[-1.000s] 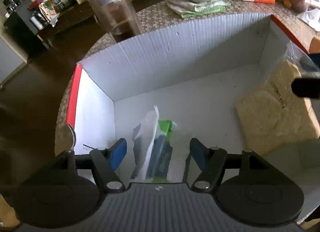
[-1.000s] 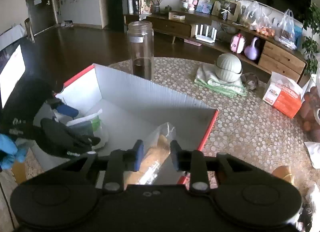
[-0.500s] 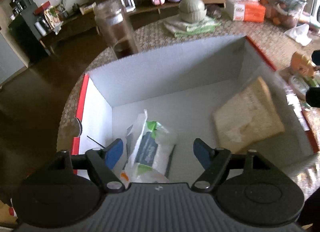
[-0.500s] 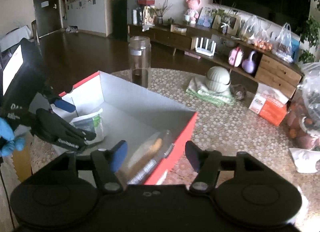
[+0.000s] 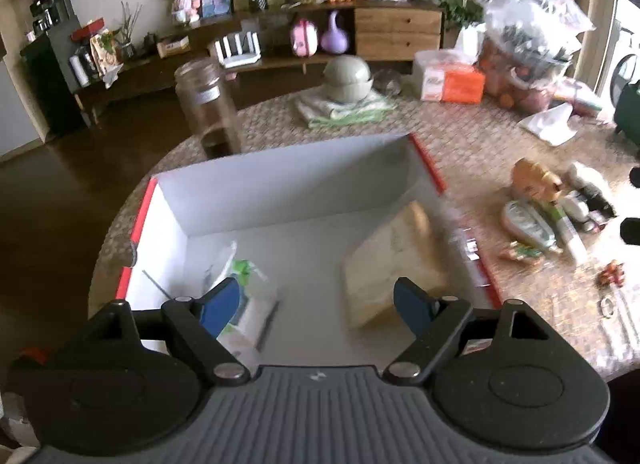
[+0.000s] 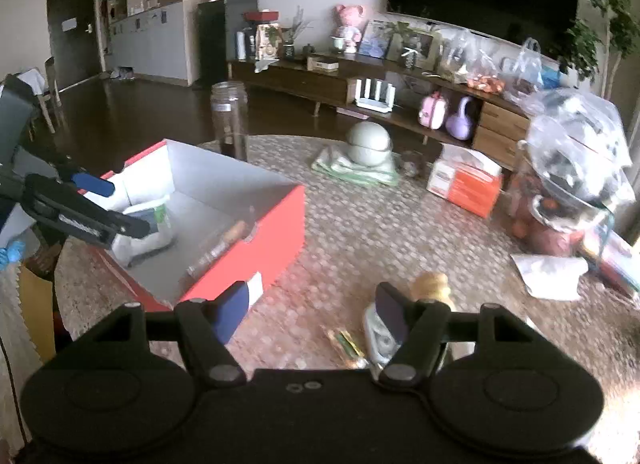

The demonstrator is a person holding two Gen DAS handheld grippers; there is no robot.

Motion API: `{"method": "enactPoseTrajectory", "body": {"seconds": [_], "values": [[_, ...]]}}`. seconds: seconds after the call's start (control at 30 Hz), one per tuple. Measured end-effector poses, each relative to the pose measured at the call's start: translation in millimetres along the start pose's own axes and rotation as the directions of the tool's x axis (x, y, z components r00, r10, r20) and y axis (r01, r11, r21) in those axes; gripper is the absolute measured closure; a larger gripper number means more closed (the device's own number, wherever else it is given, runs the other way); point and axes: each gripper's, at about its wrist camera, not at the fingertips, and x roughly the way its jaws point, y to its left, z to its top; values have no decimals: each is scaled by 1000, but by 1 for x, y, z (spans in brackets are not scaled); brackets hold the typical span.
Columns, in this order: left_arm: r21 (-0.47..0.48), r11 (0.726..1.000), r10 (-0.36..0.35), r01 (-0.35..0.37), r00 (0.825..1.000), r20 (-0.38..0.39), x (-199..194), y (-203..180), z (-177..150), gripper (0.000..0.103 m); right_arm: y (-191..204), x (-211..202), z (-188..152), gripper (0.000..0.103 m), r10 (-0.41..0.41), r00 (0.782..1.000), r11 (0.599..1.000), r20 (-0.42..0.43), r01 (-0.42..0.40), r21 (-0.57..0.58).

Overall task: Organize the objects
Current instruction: 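Withdraw both tools from the red box back over the table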

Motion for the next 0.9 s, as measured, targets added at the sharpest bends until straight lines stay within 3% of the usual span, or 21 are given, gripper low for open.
{"method": "enactPoseTrajectory", "body": {"seconds": [0.33,0.5,0.6,0.7,0.9], "values": [[0,996,-90,90,992,93,-38,-56,-2,19,-39,-32,-34,28,-28,1000,998,0,28,57],[24,989,-149,147,984,100,-42,-91,-6,18,-60,-47,-51,23,-46,999,995,-1,46,90],[42,984,-178,174,979,98,-38,-114,-9,12,-72,-52,-61,19,-63,998,992,-11,63,111],[54,981,-191,187,976,106,-33,-134,-13,0,-85,-55,-72,18,-87,996,988,-20,89,129],[57,979,-203,197,974,104,-14,-173,-20,0,-109,-58,-94,17,-125,991,979,-44,131,159]]}}
